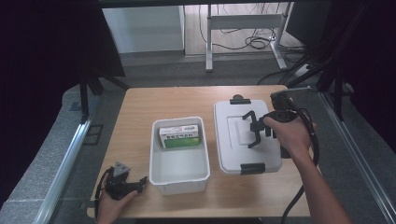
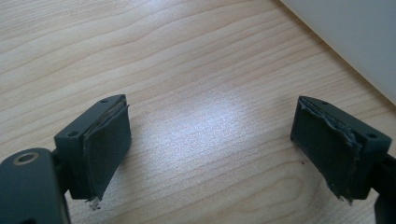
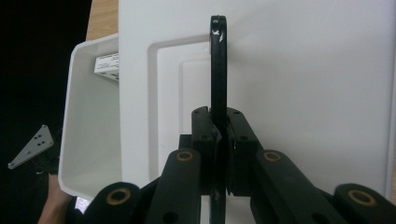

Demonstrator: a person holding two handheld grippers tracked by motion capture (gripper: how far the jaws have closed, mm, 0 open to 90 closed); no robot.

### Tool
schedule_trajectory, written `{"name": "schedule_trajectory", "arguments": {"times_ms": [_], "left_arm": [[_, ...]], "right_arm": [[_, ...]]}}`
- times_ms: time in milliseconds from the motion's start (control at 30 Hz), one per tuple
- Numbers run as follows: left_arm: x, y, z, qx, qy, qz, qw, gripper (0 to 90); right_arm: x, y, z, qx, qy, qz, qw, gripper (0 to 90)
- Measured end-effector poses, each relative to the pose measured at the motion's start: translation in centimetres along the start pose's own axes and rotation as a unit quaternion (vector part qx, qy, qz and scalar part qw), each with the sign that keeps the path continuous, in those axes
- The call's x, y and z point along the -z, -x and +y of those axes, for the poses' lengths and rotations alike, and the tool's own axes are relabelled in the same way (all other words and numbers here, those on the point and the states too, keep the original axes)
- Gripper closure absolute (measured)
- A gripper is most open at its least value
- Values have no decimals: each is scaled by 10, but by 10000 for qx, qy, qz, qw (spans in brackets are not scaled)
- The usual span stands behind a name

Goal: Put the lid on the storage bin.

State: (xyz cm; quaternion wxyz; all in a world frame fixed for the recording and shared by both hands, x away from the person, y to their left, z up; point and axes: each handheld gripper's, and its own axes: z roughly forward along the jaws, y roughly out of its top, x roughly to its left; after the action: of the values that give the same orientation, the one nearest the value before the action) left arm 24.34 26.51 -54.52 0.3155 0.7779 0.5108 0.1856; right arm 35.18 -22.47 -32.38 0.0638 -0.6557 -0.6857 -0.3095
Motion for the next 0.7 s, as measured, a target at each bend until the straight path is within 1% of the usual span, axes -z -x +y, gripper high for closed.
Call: {"name": "schedule_trajectory", "arguments": {"times_ms": [300,333,500,700], "left_arm": [[0,0,0,-4,-2,-6,10000,121],[0,0,0,-7,-4,-3,10000,121],[0,0,0,-9,-5,-5,10000,121],[0,0,0,-10,-5,-5,10000,121]], "right_arm": [[-4,-13,0,39,-57,63,10000,843],[-5,-16,0,68,-71,95,9999,843],[-8,-25,0,131,-109,128,9998,843],[-12,-31,0,191,-150,184,9995,843]]}}
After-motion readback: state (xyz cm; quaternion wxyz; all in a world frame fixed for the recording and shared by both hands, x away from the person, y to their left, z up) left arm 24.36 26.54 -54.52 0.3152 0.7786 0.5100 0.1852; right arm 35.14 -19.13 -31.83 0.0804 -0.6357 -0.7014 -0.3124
